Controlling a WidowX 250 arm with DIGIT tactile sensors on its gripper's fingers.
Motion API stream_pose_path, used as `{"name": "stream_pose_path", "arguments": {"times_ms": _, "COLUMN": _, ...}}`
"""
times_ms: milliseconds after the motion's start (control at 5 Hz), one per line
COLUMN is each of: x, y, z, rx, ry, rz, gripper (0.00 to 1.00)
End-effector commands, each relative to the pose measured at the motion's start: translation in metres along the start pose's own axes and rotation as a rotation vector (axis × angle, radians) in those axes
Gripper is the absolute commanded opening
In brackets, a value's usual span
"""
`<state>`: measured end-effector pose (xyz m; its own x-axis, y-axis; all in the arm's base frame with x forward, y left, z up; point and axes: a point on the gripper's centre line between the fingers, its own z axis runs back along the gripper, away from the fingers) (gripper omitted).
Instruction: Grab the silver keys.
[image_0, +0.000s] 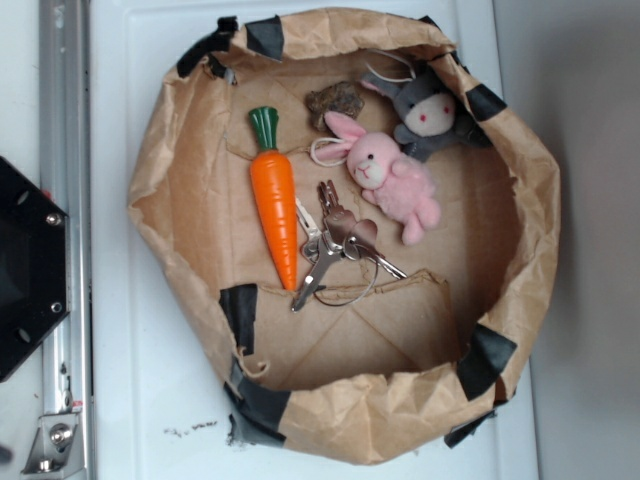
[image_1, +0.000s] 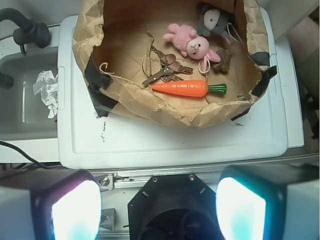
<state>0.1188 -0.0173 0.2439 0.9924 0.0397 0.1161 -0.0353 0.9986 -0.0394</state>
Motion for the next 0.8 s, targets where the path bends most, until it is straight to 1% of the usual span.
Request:
{"name": "stream_pose_path", "arguments": {"times_ms": 0, "x": 0.0, "y": 0.0, "z": 0.0, "rx": 0.0, "ry": 0.0, "rz": 0.0, "gripper": 1.0}}
{"name": "stream_pose_path", "arguments": {"times_ms": 200, "x": 0.047, "y": -0.002, "z": -0.026, "rx": 0.06, "ry": -0.007, "rz": 0.117, "gripper": 1.0}}
{"name": "stream_pose_path", "arguments": {"times_ms": 400, "x": 0.087, "y": 0.007, "z": -0.046, "rx": 0.077, "ry": -0.021, "rz": 0.198, "gripper": 1.0}}
{"name": "stream_pose_path", "arguments": {"times_ms": 600, "x": 0.103, "y": 0.01, "z": -0.072, "rx": 0.115, "ry": -0.067, "rz": 0.222, "gripper": 1.0}}
